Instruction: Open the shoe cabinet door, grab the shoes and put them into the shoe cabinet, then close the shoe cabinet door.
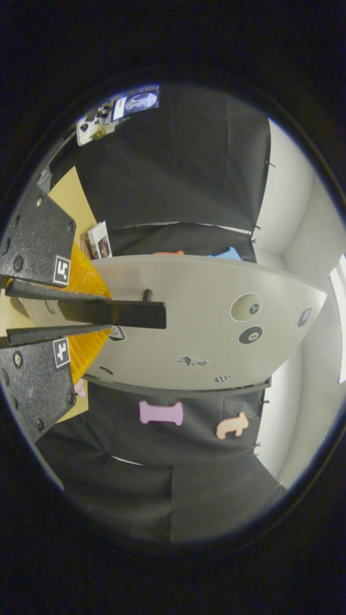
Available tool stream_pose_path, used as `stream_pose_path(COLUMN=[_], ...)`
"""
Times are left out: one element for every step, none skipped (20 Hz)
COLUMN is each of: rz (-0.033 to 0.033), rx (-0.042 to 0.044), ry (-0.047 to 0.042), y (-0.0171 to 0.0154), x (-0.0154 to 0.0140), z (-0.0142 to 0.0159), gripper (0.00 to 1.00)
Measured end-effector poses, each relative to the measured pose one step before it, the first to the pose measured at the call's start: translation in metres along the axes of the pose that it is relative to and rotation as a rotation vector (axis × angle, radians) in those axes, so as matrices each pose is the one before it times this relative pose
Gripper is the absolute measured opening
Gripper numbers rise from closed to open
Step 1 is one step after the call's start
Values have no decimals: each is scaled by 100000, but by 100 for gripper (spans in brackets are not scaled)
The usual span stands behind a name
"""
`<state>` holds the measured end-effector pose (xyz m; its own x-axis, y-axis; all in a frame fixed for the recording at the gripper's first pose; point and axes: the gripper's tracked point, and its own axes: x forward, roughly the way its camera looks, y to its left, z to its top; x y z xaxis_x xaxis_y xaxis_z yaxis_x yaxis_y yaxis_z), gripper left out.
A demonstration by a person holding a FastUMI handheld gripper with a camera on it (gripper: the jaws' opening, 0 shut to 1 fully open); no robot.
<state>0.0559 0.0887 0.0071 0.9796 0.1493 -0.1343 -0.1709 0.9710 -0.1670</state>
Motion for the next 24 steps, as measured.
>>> stream_pose_path(rz=[-2207,-685,-949,-239,-524,-1134,-1705,-2171,-2304,-2533,-2534,-2149,-1716,-1673,-1787,967,4277,3930,2025,-549,-2679,-2359,-1328,-884], rx=[-1063,-1134,247,532,1586,1322,591,595,809,905,1817,2020,1106,1687,1870,1963,3001,2684,1395,-252,-916,-407,1916,2609], ry=[-27,78,-184,201,347,318,-4,-231,-74,-192,-917,-1327,-361,-757,-154,-148,518,626,402,129,-350,-221,-762,-1120], y=[-641,-339,-591,-479,-543,-610,-930,-1258,-1277,-1343,-1370,-1277,-1267,-1196,-1245,-662,111,637,660,-317,-633,-146,83,380], x=[-207,-194,-120,-560,-341,-546,-484,-687,-363,-7,-99,88,9,44,222,35,-134,-198,-148,-137,-101,-341,-812,-1441], z=[-30,-32,-58,37,-84,-165,5,-187,-83,-73,135,335,141,11,68,40,56,-326,-238,-52,46,-10,47,-108], gripper=[24,23,22,21,18,17,16,16,14,13,11,10,8,8,7,7,5,6,6,6,6,6,6,6])
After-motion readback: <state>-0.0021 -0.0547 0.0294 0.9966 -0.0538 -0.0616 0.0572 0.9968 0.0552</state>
